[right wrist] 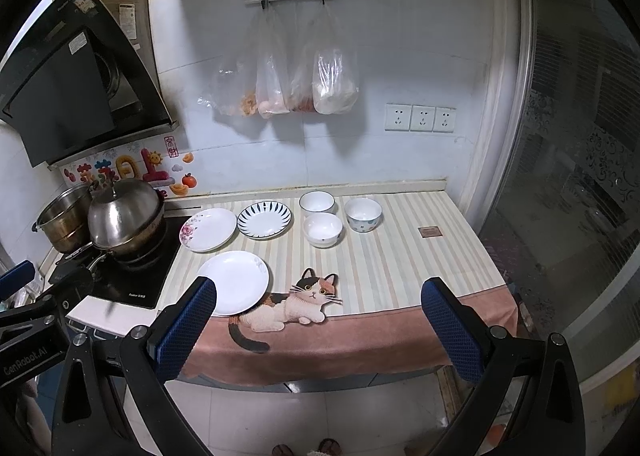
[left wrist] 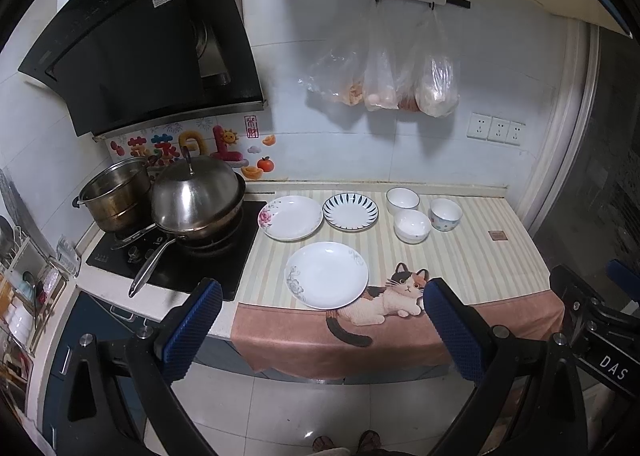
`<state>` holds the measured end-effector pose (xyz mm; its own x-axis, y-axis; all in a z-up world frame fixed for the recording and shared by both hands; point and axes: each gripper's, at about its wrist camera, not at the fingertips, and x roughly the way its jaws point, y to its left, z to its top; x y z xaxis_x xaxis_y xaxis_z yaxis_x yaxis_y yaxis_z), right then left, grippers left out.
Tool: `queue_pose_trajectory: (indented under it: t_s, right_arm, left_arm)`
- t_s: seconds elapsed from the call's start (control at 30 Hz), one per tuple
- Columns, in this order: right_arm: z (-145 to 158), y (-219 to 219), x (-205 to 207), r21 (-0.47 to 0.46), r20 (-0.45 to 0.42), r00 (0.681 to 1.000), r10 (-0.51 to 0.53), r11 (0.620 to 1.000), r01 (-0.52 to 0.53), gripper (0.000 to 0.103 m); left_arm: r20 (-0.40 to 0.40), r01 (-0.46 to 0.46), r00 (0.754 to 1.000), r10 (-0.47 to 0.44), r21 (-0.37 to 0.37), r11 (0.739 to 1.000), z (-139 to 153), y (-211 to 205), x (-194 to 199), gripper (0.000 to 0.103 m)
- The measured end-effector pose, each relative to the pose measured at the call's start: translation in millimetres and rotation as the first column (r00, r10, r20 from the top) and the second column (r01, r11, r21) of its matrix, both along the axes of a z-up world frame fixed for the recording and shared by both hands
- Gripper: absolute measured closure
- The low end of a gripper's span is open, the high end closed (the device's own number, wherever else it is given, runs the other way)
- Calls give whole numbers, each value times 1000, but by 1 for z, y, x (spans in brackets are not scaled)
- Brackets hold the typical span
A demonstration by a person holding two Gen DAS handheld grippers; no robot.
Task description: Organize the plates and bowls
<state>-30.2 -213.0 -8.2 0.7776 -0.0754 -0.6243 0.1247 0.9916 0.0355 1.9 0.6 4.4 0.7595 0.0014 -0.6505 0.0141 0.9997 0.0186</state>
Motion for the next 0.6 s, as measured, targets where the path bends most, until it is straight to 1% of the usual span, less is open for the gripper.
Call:
queue_pose_trajectory:
  t_s: [0.6]
  right_arm:
    - [1,0,4,2,-1,1000,-1,1000,1,0]
  left_arm:
    - [1,-2,1000,2,-1,1000,0,1,2,0]
